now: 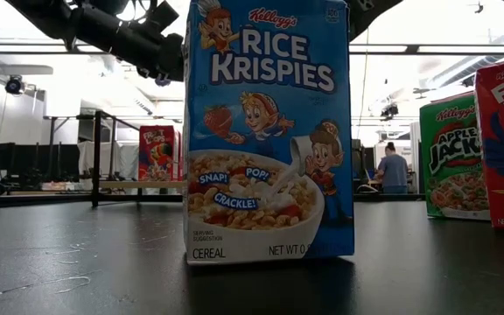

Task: Stack cereal on shelf
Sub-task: Put the bottom green cereal box on the shelf aligned with the other green cereal box

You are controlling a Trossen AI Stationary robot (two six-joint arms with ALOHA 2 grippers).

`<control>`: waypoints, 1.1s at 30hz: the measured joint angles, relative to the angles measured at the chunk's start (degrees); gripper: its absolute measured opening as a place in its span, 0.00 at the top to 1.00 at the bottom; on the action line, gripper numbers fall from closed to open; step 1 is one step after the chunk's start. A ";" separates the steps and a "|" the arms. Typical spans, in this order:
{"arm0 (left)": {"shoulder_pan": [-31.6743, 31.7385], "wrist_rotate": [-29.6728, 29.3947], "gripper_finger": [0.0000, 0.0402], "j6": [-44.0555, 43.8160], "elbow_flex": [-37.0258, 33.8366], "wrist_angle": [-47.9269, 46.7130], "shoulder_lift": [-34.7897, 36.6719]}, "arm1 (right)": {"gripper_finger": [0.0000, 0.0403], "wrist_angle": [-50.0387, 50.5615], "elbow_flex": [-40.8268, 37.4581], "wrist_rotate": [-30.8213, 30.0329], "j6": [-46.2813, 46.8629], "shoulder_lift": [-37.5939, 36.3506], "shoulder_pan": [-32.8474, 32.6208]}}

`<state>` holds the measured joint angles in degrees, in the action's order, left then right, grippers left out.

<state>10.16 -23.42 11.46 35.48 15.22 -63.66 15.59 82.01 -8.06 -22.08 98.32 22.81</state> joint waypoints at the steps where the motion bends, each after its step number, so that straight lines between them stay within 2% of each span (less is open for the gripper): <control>1: 0.01 0.00 1.00 0.00 0.00 0.00 0.00 | 0.98 0.03 0.08 0.02 -0.06 -0.04 -0.04; 9: 0.01 0.01 1.00 0.00 0.00 0.00 0.00 | 0.98 4.79 3.47 0.08 -0.27 -1.56 -1.18; 20: 0.00 0.02 1.00 0.20 0.00 -0.33 0.00 | 0.98 23.36 7.82 0.04 1.76 -3.30 -0.42; 25: 0.01 0.02 1.00 0.27 -0.02 -1.06 0.00 | 0.98 24.48 6.51 -3.83 2.63 -3.28 0.72; 33: 0.02 0.02 1.00 0.46 0.00 -1.25 0.00 | 0.98 20.86 5.62 -3.98 0.09 -3.26 1.25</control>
<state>10.17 -23.40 11.92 35.48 13.98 -63.66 36.46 87.64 -12.03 -21.99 95.07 24.05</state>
